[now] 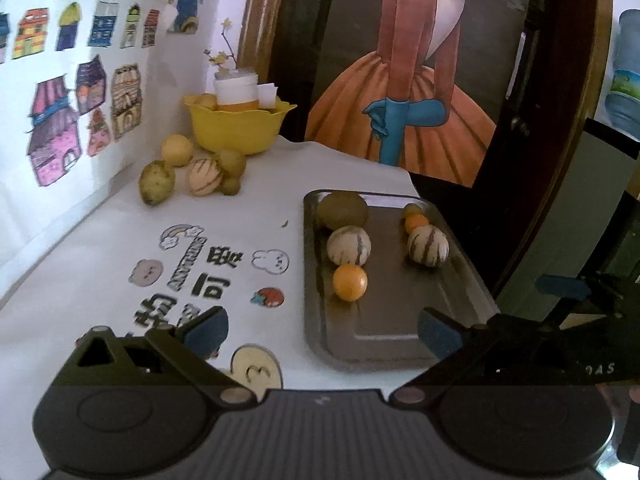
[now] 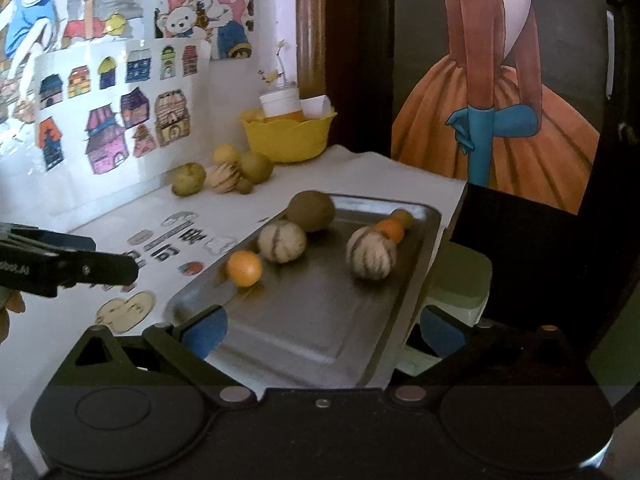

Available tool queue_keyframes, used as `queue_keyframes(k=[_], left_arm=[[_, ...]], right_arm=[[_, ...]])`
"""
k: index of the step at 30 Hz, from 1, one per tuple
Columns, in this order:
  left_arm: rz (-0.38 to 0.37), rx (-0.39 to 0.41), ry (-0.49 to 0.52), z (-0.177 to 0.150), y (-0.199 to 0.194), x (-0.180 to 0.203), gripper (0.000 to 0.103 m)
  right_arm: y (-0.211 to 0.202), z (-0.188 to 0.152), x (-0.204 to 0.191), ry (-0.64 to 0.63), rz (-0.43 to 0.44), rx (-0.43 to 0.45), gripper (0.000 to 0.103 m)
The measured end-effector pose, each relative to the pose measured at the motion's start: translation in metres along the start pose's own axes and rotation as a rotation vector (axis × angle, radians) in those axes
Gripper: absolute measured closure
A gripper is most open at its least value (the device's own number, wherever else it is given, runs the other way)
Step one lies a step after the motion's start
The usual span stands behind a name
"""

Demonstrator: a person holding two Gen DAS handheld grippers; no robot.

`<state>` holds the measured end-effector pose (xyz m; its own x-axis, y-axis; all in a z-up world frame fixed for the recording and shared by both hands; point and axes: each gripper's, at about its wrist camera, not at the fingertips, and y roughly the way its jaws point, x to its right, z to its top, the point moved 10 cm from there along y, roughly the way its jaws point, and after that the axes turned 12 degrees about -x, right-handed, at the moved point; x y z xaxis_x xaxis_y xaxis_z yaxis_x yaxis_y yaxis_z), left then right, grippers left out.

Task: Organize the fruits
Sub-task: 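Move both open tools toward the fruits beside the yellow bowl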

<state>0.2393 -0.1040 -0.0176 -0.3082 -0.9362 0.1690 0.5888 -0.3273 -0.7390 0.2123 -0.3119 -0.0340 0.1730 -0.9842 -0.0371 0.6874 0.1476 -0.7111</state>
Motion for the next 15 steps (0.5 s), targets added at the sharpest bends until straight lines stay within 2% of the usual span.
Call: queue_keyframes(k=[8,15], left_arm=[[0.033,-0.056,-0.015,-0.032,-0.018,-0.019,0.0],[0.111,-0.132,-0.034,-0.054,-0.029,-0.055,0.0]], right_arm=[[-0.016,-0.031,-0.036,-0.029,0.014,-0.071,0.001],[-0.024,-0.04,-0.073,-0.039,0.137,-0.125,0.001]])
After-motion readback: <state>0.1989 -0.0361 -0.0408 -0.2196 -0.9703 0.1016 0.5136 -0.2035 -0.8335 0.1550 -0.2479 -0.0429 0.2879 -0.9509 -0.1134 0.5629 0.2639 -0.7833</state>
